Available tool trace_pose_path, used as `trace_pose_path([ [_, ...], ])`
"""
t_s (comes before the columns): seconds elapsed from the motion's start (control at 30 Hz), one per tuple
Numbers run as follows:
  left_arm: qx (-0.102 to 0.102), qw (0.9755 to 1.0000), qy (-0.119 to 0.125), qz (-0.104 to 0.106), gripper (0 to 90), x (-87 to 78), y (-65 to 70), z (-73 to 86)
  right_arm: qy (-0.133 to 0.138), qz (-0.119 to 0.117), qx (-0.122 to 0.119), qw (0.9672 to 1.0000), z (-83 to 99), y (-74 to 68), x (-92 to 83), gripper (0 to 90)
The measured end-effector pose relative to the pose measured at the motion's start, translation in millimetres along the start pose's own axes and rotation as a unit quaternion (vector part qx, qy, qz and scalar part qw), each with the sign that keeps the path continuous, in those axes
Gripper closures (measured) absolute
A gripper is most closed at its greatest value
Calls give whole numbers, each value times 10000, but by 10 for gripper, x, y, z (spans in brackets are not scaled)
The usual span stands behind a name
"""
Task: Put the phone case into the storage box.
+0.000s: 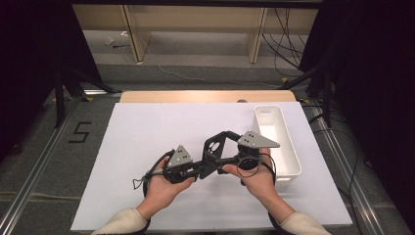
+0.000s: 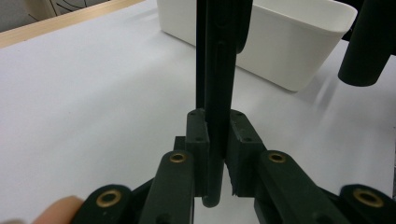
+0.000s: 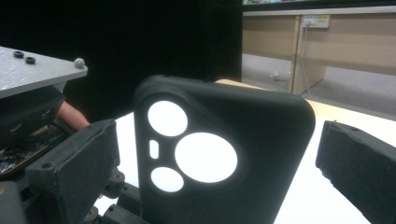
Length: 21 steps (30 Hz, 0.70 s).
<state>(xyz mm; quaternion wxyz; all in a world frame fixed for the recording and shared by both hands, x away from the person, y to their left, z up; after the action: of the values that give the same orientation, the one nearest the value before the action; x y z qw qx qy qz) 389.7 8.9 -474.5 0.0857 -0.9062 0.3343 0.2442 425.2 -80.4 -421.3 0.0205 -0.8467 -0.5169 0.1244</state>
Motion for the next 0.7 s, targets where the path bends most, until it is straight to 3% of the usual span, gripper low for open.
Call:
trace_pose_path([
  [0.7, -36, 10000, 58, 2, 801, 6, 14, -4, 189, 80, 207, 9996, 29, -38, 67, 68],
])
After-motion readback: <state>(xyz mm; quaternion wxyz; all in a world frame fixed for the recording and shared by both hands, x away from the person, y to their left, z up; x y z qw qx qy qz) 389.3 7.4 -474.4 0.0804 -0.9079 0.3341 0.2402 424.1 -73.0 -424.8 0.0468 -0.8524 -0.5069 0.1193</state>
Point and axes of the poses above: each handheld gripper's, and its own axes: x roughly forward along the jaws, z roughly out of its underside, y roughly to its right, the point moved 9 cm from there along x, roughly forward along the jaws, and after that the axes turned 12 degrees about -z, right-handed, at the moved point
